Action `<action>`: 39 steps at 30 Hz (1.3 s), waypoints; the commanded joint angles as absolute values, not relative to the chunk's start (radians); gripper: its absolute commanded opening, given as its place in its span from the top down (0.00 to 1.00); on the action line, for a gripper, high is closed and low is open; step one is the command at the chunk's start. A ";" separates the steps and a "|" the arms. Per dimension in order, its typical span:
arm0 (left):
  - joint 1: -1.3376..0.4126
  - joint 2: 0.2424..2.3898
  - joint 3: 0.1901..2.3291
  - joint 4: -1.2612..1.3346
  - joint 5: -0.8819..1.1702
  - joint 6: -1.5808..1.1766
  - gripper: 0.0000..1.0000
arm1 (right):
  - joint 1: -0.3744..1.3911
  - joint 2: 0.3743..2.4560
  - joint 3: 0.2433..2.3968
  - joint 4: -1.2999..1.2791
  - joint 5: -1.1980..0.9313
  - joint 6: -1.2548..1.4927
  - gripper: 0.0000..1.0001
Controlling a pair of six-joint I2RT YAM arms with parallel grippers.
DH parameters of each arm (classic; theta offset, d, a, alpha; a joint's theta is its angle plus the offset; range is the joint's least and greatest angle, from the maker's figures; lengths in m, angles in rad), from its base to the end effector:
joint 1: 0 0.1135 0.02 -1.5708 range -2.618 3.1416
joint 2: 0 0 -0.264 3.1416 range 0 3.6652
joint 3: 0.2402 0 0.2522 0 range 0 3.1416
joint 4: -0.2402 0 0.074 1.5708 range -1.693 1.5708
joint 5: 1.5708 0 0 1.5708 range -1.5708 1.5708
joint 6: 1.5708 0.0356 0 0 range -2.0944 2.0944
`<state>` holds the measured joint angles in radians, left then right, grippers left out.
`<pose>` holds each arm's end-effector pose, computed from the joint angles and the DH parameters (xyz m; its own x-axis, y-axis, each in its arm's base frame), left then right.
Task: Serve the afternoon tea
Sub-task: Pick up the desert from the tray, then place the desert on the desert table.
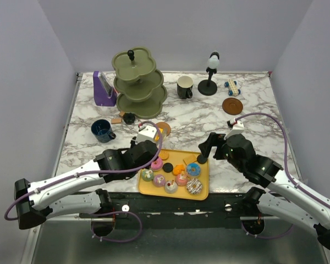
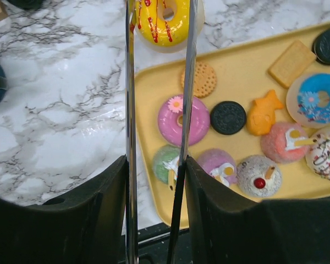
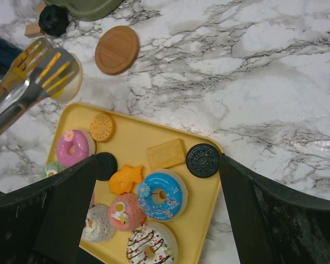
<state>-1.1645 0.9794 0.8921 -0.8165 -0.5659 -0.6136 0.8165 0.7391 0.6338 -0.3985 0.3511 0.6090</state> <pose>0.0912 -0.1637 0.2893 -0.6249 0.2225 -0.7484 0.3480 0.9374 -0.0118 0.1246 0.1147 0.2734 -0.5446 0.2048 -0.8133 -0.2030 0.9087 0.3648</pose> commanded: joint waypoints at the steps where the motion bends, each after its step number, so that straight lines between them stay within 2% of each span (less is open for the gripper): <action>1: -1.027 0.939 0.885 -0.756 -0.532 -0.556 0.57 | 0.821 0.732 0.629 -0.387 0.359 0.604 0.01; 6: -0.905 1.002 0.902 -0.673 -0.488 -0.505 0.58 | 0.821 0.739 0.625 -0.370 0.347 0.604 0.01; 12: -0.818 1.192 0.986 -0.620 -0.456 -0.460 0.58 | 0.821 0.741 0.624 -0.365 0.339 0.599 0.01; 18: -0.783 1.341 1.084 -0.608 -0.483 -0.454 0.58 | 0.821 0.726 0.618 -0.365 0.336 0.597 0.01; 20: -0.774 1.368 1.104 -0.597 -0.491 -0.447 0.55 | 0.821 0.720 0.615 -0.365 0.334 0.597 0.01; 39: -0.665 1.632 1.338 -0.586 -0.482 -0.367 0.55 | 0.821 0.706 0.644 -0.373 0.298 0.598 0.00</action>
